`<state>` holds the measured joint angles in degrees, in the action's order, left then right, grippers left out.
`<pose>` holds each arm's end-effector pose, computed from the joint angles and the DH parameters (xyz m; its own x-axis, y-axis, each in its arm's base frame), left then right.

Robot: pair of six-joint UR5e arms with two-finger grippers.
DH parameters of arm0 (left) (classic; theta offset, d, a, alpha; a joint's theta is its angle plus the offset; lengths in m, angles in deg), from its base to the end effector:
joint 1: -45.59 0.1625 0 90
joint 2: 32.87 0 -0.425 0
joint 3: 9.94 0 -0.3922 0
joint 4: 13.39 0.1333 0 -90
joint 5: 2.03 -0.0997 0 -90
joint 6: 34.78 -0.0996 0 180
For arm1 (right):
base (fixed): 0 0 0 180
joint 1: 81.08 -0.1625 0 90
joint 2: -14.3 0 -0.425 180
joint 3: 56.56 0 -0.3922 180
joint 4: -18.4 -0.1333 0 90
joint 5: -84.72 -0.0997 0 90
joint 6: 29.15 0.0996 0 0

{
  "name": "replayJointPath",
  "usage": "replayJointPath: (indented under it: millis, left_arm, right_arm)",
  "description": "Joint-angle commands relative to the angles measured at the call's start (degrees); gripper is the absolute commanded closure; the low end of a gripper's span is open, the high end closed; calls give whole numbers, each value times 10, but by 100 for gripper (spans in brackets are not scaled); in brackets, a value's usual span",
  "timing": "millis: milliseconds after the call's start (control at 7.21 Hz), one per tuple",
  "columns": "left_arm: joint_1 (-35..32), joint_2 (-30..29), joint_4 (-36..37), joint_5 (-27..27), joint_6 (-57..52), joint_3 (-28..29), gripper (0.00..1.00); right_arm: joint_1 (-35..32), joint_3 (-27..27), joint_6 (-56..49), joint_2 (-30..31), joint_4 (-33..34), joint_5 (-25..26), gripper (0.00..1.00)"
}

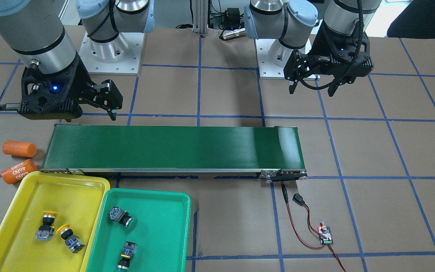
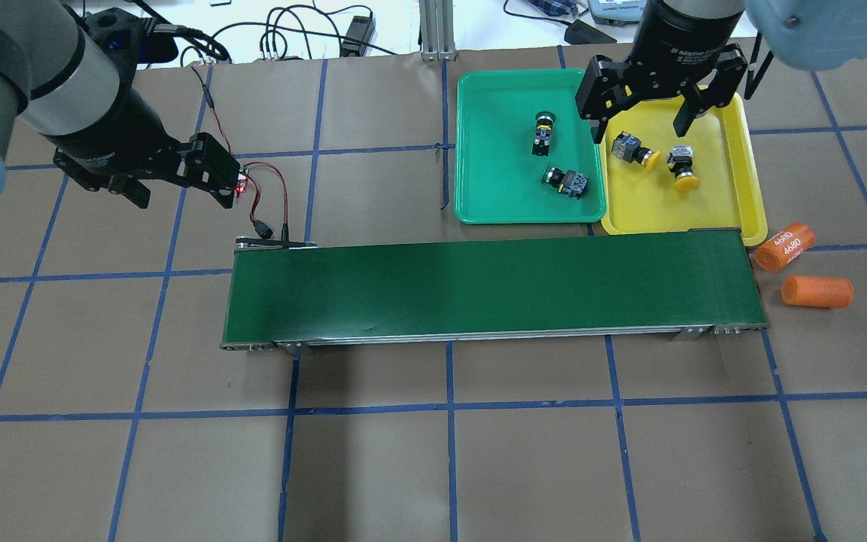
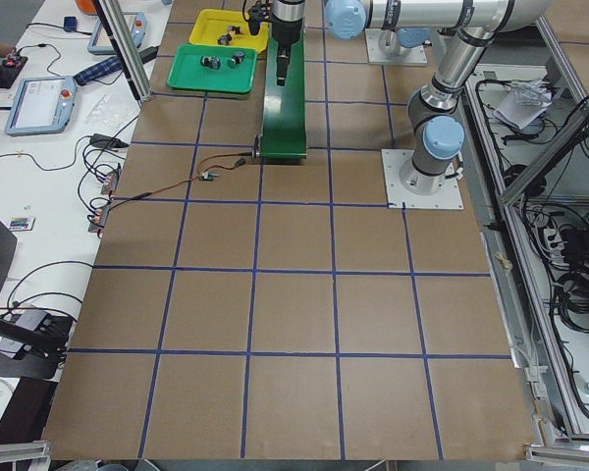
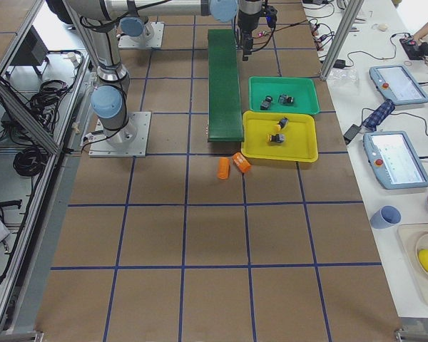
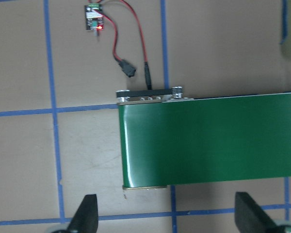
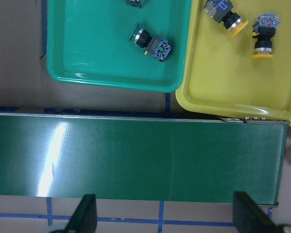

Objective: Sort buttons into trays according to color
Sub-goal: 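Raise the right gripper away from the green tray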

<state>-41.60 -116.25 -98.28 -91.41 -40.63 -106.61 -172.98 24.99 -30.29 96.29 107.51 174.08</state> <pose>-0.1121 -0.4573 0.4939 -0.9986 0.0536 0.0017 0.0532 0.9946 -0.0888 0.1526 -0.5456 0.4860 -0.9985 -0.0529 -0.0113 -0.0530 0.9986 0.0076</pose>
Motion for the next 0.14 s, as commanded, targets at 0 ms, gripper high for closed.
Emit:
replayJointPath:
  millis: [0]
  left_arm:
    - [0, 7, -31, -11, 1, 3, 0]
  right_arm:
    - [-1, 0, -1, 1, 1, -1, 0]
